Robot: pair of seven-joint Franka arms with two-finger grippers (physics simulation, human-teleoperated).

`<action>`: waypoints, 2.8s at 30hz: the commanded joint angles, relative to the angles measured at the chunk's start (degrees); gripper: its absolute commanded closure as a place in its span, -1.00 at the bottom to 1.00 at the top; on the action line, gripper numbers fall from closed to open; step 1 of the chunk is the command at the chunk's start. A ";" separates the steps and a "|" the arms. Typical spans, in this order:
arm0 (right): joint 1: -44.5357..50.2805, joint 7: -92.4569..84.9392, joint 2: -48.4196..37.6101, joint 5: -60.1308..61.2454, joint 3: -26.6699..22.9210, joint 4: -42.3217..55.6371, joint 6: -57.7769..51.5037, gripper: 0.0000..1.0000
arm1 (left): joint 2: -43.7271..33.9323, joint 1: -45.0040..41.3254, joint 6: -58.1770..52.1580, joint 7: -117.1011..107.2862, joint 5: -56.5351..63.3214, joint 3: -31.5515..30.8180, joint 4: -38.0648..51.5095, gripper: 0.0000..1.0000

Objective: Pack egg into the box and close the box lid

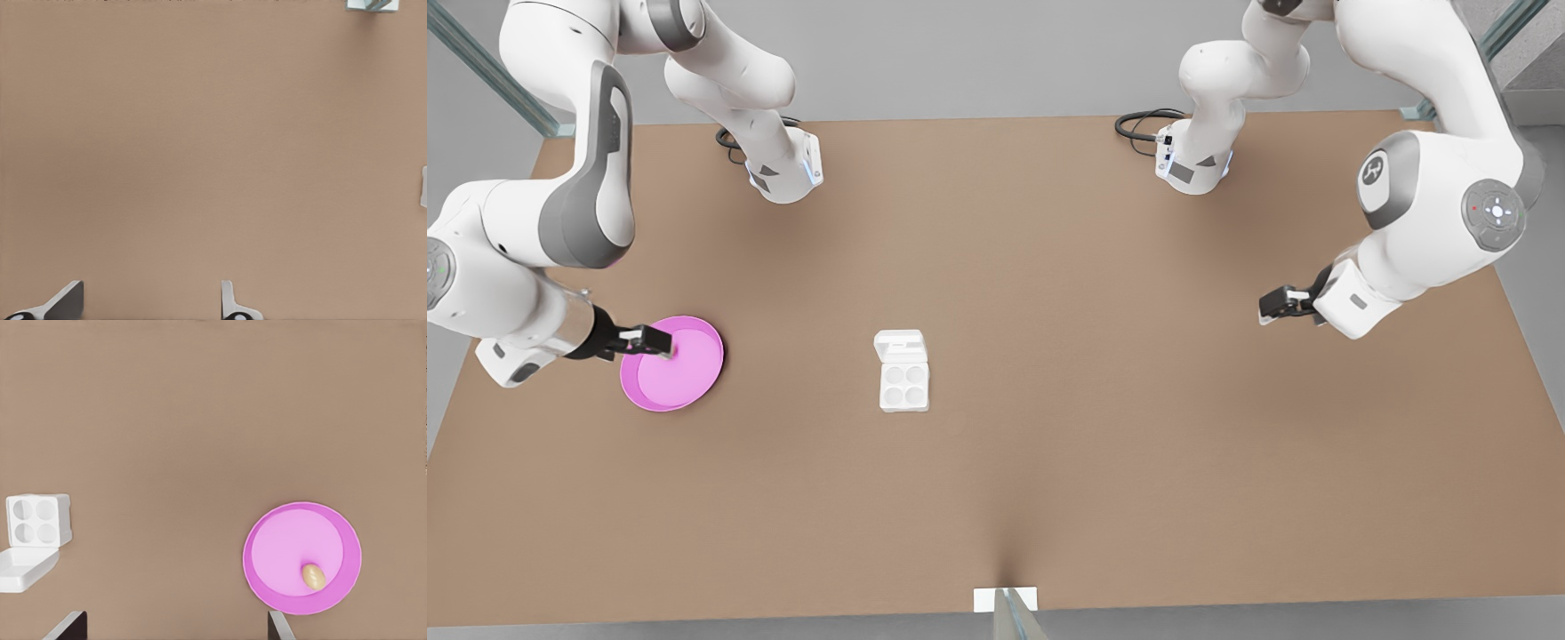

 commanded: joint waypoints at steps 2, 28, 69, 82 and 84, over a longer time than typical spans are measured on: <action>0.04 -2.71 -0.06 0.01 0.02 0.00 2.77 -1.00 | 0.16 -0.42 2.06 -6.89 1.09 -0.76 0.73 -1.00; -43.29 -5.61 0.99 -14.93 23.31 -50.36 52.87 -1.00 | 4.73 -4.99 3.38 -6.71 2.06 -1.28 4.15 -1.00; -49.62 -5.70 8.73 -22.05 23.31 -54.58 65.70 -0.43 | 5.08 -4.64 3.47 -6.80 2.06 -1.28 3.89 -1.00; -49.09 -5.43 8.72 -21.61 23.31 -54.67 65.88 -0.12 | 5.17 -4.64 3.47 -6.80 2.06 -1.28 3.89 -1.00; -49.09 -5.43 8.72 -21.61 23.31 -54.67 66.05 0.02 | 5.17 -4.73 3.47 -6.80 2.06 -1.28 3.89 -1.00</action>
